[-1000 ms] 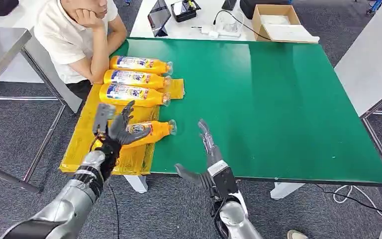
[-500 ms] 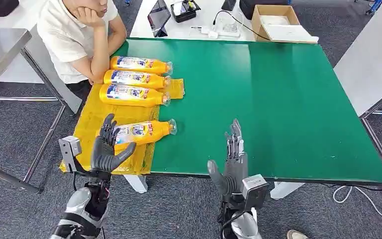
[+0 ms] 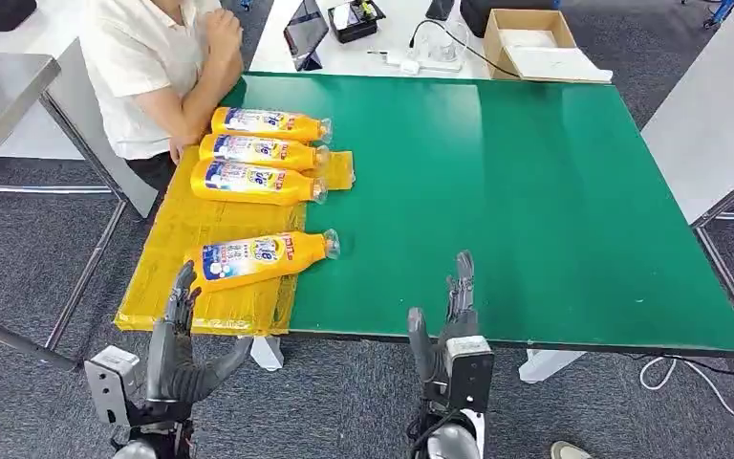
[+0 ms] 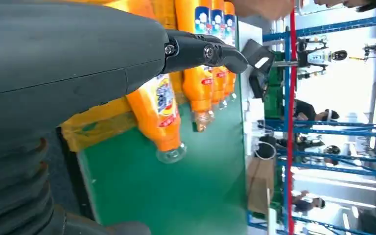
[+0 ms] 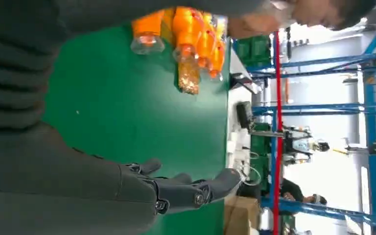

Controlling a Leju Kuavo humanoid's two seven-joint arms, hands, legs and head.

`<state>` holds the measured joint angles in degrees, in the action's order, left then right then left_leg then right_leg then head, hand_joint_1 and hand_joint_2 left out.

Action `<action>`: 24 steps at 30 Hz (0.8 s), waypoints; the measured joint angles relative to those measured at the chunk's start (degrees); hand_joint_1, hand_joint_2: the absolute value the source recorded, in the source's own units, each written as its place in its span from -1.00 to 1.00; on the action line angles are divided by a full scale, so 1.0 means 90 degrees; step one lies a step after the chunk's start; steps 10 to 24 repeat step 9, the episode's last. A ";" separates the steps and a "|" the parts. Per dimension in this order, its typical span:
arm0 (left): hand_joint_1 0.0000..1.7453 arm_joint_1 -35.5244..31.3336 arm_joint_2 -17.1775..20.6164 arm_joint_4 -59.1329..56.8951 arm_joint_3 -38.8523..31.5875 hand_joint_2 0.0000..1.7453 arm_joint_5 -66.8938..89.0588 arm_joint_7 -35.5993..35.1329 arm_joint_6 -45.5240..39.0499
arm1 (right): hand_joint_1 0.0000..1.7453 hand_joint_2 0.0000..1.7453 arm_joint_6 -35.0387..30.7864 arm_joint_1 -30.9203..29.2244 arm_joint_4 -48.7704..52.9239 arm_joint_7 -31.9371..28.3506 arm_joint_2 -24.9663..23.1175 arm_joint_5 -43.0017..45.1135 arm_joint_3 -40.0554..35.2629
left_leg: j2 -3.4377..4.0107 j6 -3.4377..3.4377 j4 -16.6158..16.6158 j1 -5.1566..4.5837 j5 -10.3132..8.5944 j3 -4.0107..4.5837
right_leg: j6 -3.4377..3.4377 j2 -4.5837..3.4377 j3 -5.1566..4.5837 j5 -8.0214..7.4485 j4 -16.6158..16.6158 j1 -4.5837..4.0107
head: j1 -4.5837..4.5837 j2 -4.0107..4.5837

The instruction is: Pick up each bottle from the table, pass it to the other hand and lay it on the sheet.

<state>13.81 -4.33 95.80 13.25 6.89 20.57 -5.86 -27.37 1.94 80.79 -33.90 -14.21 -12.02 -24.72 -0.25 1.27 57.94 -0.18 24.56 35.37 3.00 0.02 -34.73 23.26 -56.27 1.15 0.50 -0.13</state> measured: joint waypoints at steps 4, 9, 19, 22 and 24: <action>-1.00 0.0112 -0.0039 0.0029 0.0117 1.00 0.0241 0.0075 -0.0231 | -1.00 1.00 0.0013 0.0151 0.0257 -0.0012 -0.0046 0.0151 0.0231 | 0.0000 0.0000 0.0000 0.0000 0.0000 -0.0001 | 0.0000 0.0000 -0.0002 0.0000 0.0001 0.0000 | -0.0005 0.0000; -1.00 0.0001 -0.0070 0.0019 0.0349 1.00 0.0461 0.0182 -0.0352 | -1.00 1.00 -0.0133 0.0288 0.0379 -0.0429 0.0000 -0.0298 0.0439 | 0.0000 0.0000 0.0000 0.0000 0.0000 -0.0003 | 0.0001 0.0000 0.0001 -0.0001 0.0000 -0.0001 | -0.0002 0.0000; -1.00 0.0001 -0.0070 0.0019 0.0349 1.00 0.0461 0.0182 -0.0352 | -1.00 1.00 -0.0133 0.0288 0.0379 -0.0429 0.0000 -0.0298 0.0439 | 0.0000 0.0000 0.0000 0.0000 0.0000 -0.0003 | 0.0001 0.0000 0.0001 -0.0001 0.0000 -0.0001 | -0.0002 0.0000; -1.00 0.0001 -0.0070 0.0019 0.0349 1.00 0.0461 0.0182 -0.0352 | -1.00 1.00 -0.0133 0.0288 0.0379 -0.0429 0.0000 -0.0298 0.0439 | 0.0000 0.0000 0.0000 0.0000 0.0000 -0.0003 | 0.0001 0.0000 0.0001 -0.0001 0.0000 -0.0001 | -0.0002 0.0000; -1.00 0.0001 -0.0070 0.0019 0.0349 1.00 0.0461 0.0182 -0.0352 | -1.00 1.00 -0.0133 0.0288 0.0379 -0.0429 0.0000 -0.0298 0.0439 | 0.0000 0.0000 0.0000 0.0000 0.0000 -0.0003 | 0.0001 0.0000 0.0001 -0.0001 0.0000 -0.0001 | -0.0002 0.0000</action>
